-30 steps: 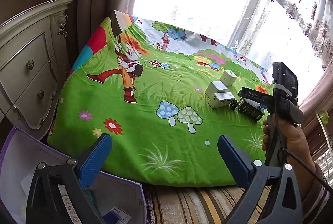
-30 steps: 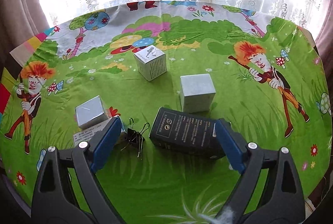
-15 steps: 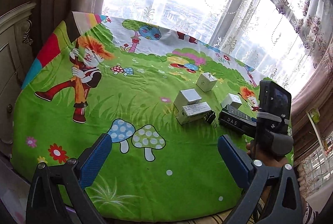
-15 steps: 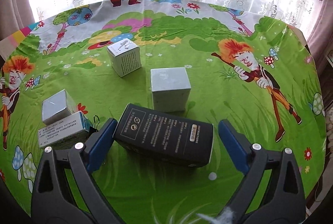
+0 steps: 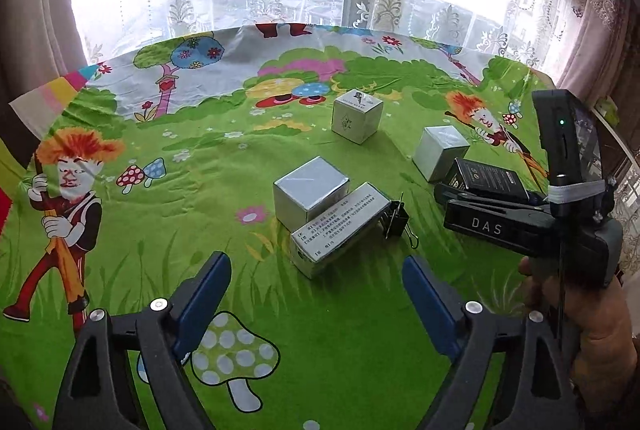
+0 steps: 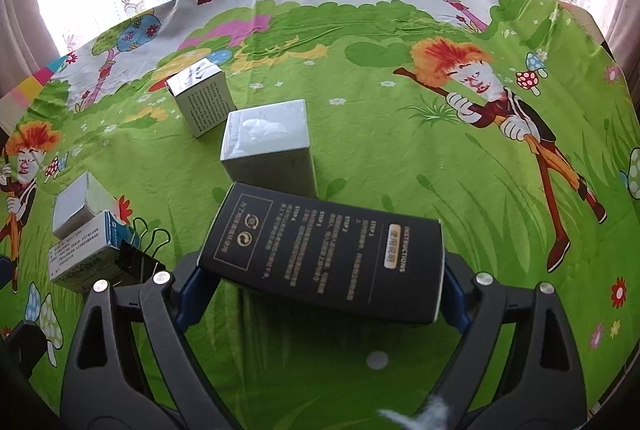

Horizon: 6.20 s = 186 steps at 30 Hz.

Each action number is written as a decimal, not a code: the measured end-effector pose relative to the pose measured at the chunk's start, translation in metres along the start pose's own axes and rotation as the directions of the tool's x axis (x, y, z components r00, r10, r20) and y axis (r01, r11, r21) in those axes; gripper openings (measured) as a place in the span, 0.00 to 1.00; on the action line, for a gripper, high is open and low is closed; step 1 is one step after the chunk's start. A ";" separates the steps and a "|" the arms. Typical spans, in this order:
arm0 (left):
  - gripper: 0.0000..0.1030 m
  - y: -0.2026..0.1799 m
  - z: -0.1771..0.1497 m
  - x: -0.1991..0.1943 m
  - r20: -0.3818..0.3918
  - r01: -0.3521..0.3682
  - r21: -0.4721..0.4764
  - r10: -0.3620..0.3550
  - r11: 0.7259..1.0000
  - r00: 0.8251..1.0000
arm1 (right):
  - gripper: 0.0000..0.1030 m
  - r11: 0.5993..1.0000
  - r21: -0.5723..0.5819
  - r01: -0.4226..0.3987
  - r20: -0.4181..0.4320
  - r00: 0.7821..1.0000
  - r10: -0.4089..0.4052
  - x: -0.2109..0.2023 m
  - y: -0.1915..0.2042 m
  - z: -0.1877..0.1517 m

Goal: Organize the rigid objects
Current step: 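Grasp the narrow white printed box with the left tool while the right tool holds the black box, then lift both boxes and carry them toward the purple box, then lower both boxes into the purple box and open both tools, then move both tools back over the remaining items on the sheet, then grasp the white cube with the right tool while the left tool grasps the black binder clip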

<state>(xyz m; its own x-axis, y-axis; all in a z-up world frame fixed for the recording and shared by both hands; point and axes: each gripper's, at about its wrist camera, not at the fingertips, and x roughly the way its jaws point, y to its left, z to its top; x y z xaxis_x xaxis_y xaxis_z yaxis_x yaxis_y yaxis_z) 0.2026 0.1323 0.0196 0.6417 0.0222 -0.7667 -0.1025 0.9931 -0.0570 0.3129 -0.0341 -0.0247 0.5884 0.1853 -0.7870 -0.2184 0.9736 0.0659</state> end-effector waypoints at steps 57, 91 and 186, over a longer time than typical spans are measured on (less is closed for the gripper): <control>0.25 0.039 -0.129 -0.115 0.010 -0.032 -0.451 0.041 0.892 0.999 | 0.89 0.968 -0.194 -0.160 0.032 0.985 0.169 -0.100 0.056 -0.057; 0.25 0.182 -0.304 -0.244 -0.052 -0.270 -0.752 0.354 0.601 0.934 | 0.90 0.434 -0.650 -0.624 -0.330 0.746 0.578 -0.256 0.246 -0.234; 0.61 -0.031 -0.027 -0.054 0.042 0.018 -0.225 -0.009 0.974 0.999 | 0.49 0.962 -0.186 -0.199 -0.037 0.980 0.195 0.022 0.019 0.038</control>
<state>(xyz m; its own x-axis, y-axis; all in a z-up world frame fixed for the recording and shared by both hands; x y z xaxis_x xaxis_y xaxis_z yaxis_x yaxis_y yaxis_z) 0.1506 0.0974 0.0461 0.6742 0.0180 -0.7383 -0.2589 0.9420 -0.2136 0.3516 -0.0069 -0.0172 0.5052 0.3668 -0.7812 -0.4720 0.8753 0.1057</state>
